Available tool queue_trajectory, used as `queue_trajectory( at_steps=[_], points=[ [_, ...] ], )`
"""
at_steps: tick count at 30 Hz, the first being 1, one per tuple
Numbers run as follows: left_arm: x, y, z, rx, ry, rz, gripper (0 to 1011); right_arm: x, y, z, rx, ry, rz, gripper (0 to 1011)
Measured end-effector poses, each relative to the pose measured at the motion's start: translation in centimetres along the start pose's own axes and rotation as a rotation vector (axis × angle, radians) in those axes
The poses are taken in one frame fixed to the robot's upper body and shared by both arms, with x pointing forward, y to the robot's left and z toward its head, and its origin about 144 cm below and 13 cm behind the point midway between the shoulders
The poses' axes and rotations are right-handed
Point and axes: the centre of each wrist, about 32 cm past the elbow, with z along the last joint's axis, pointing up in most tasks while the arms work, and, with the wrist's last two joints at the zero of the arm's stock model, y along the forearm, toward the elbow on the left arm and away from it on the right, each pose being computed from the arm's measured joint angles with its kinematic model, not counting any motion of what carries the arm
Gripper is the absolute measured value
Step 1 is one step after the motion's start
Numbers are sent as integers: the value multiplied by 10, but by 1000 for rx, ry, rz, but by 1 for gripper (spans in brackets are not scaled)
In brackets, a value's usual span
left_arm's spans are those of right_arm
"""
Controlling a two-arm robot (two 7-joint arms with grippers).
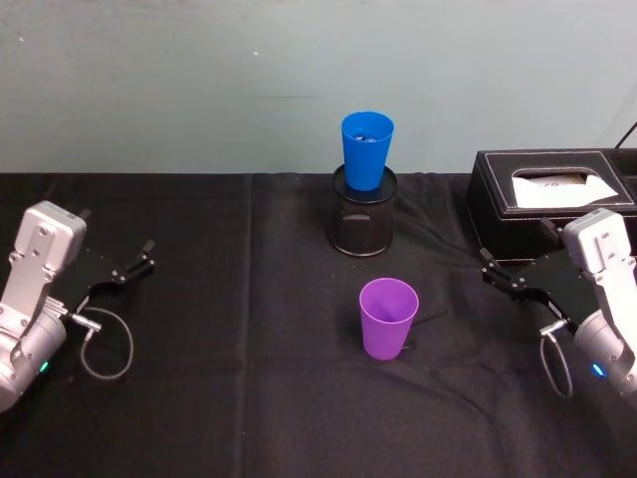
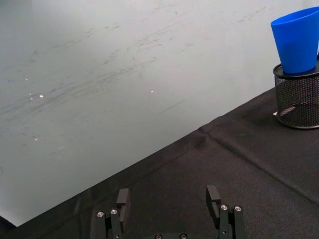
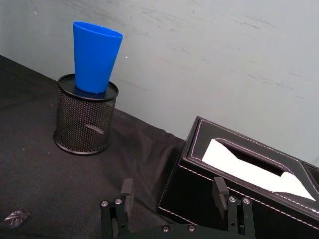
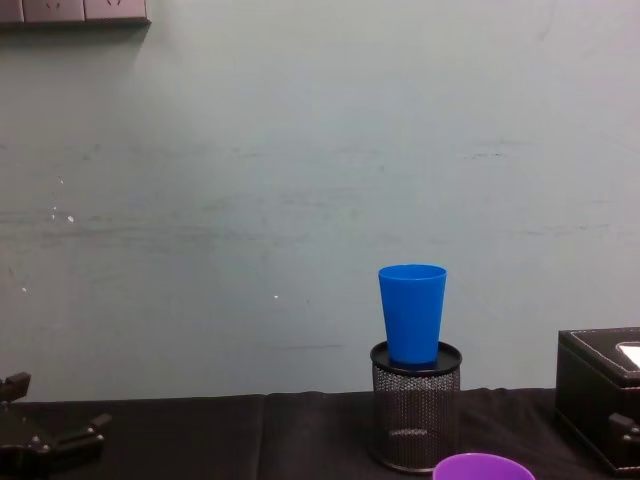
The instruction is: Pick up one cup with a gripper and tap it against the other cup.
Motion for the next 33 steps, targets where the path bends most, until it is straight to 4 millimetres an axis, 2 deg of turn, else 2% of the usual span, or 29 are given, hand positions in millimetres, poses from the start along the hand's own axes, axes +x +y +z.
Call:
queue_trajectory(
  at_steps=[17,26,33],
  points=[
    [0,0,0,0,0,0,1000,0,-5,-2,11,9,25,1003],
    [0,0,0,0,0,0,1000,1,-27,-15,43,118,152,1003],
    [0,0,0,0,0,0,1000,-1,-50,-31,124,209,341,1003]
  ],
)
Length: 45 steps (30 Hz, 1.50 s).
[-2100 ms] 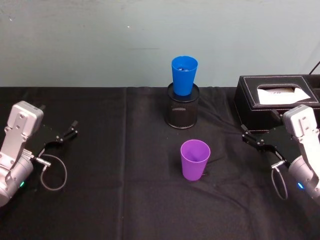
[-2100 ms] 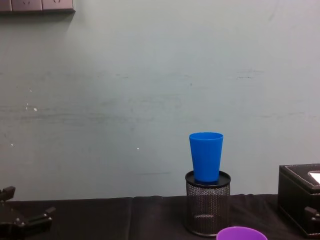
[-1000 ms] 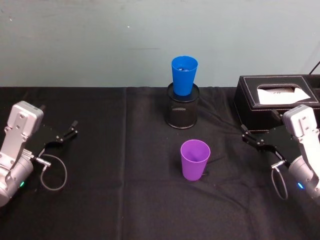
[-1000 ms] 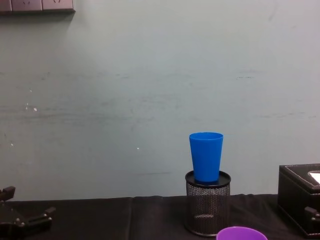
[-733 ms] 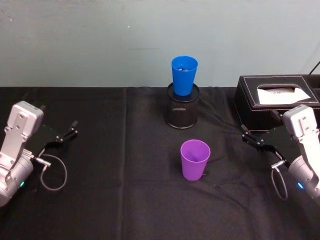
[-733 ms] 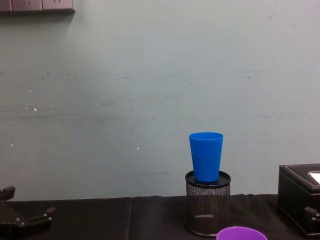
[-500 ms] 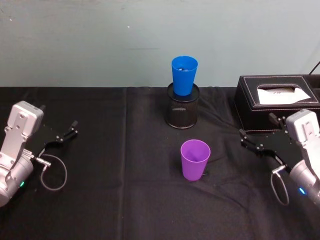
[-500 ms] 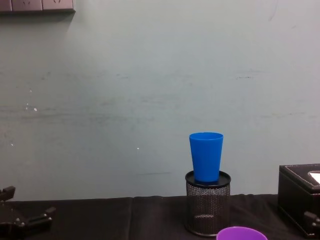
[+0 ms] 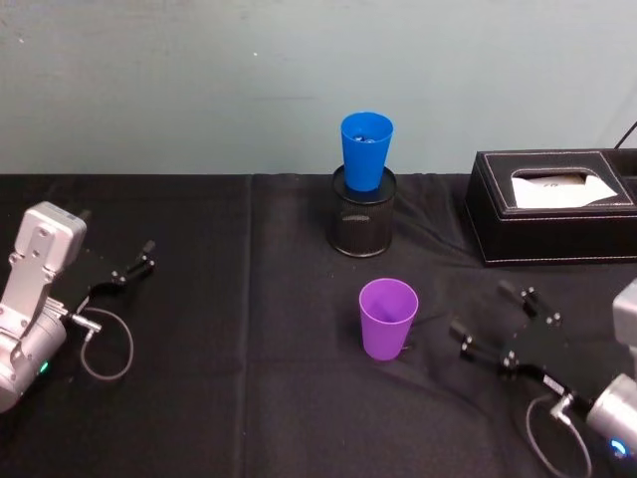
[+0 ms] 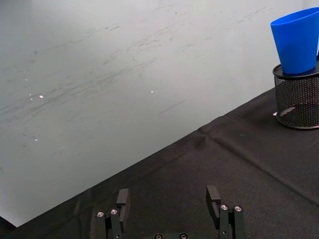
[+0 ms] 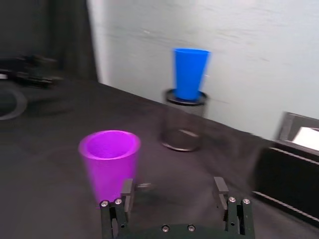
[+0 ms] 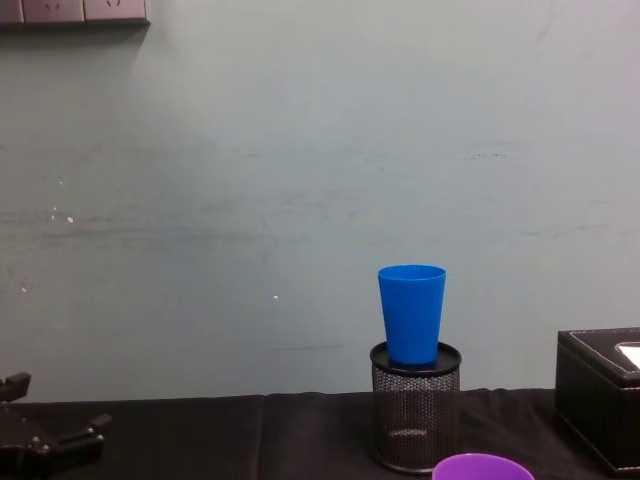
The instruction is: Pick up one cup with a gripper and tap it against the other cup.
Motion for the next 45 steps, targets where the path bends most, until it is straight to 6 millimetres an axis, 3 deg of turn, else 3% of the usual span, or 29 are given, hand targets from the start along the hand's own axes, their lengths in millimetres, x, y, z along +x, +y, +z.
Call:
queue_trajectory(
  at_steps=[6,16,25,45],
  points=[
    [0,0,0,0,0,0,1000,-8,-6,-6,33,24,119,1003],
    [0,0,0,0,0,0,1000,-19,-1,-1,21,20,180,1003],
    [0,0,0,0,0,0,1000,-23,15,7,5,67,184,1002],
    [0,0,0,0,0,0,1000,-27,43,4,-12,59,171,1003]
  ],
)
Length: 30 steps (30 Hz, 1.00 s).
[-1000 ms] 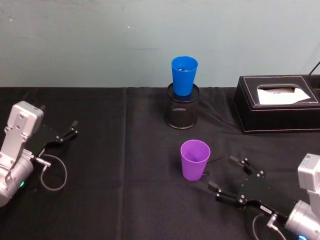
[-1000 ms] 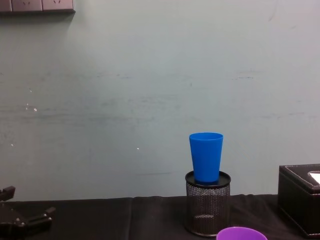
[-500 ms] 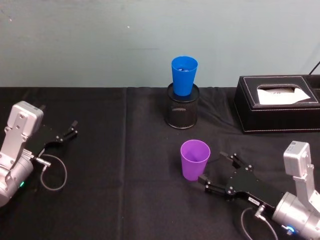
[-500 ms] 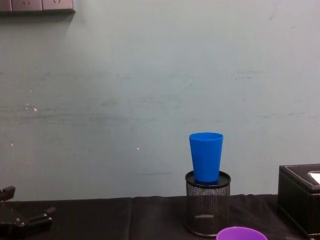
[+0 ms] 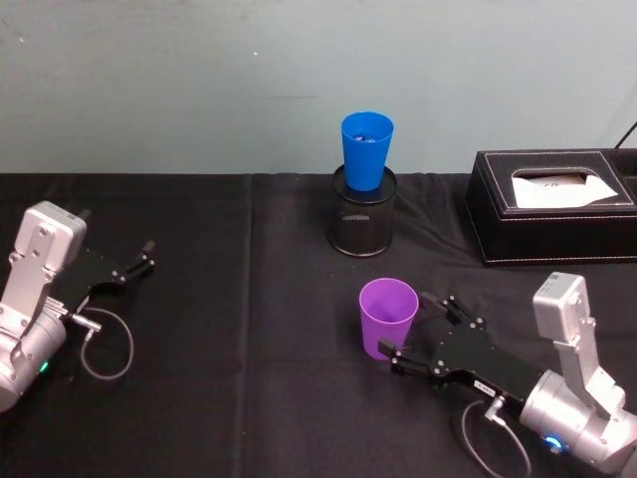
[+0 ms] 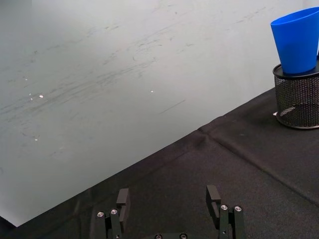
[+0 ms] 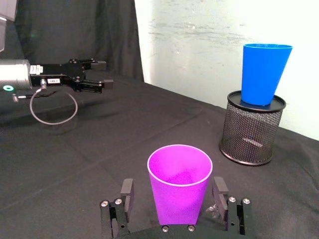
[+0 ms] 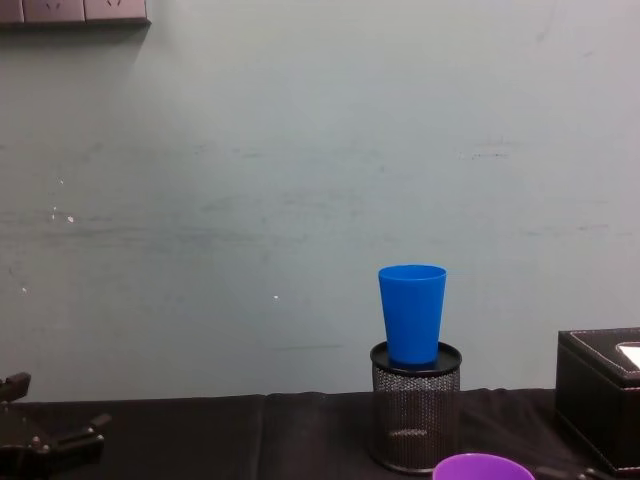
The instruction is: Pick up one cup with a gripper and tap it against the other cup.
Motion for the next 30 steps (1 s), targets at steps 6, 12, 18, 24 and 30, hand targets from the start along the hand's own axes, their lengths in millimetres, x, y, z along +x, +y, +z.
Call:
queue_trajectory(
  at_steps=[6,12,18,24,30],
  points=[
    [0,0,0,0,0,0,1000,0,8,-4,1,-21,-11,1003],
    [0,0,0,0,0,0,1000,1,15,-7,9,-25,-21,1003],
    [0,0,0,0,0,0,1000,3,21,-9,20,-21,-32,1003],
    [0,0,0,0,0,0,1000,5,27,-9,24,-13,-36,1003],
    [0,0,0,0,0,0,1000,6,33,-10,21,-1,-34,1003]
  ],
)
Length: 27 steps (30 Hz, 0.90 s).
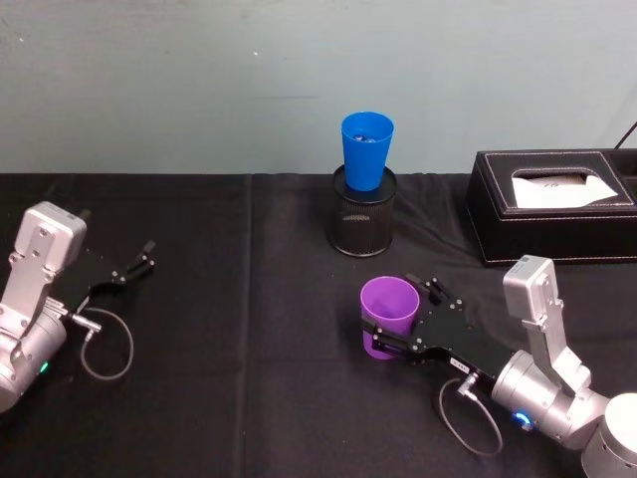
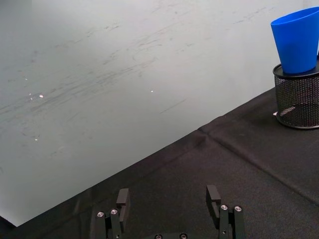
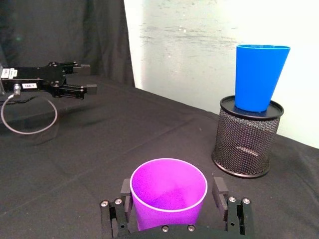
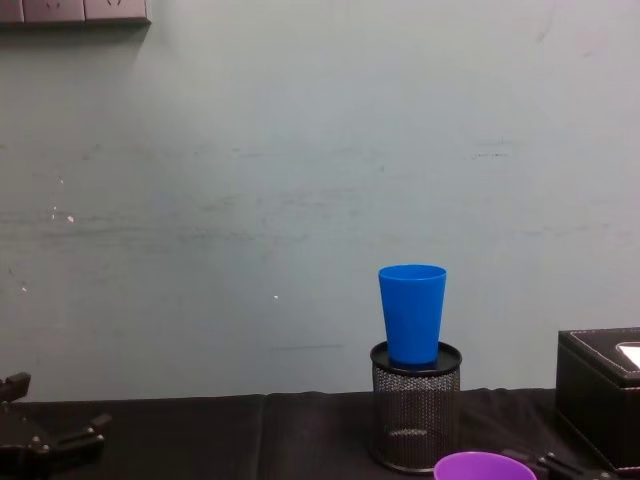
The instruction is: Pick up one cup with a gripper and tap it against the other cup.
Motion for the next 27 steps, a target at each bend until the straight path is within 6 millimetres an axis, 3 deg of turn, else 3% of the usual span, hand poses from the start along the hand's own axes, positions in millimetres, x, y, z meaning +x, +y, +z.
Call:
queue_trajectory(
  at_steps=[27],
  points=[
    [0,0,0,0,0,0,1000,-2,7,-1,10,12,12,985]
  ],
)
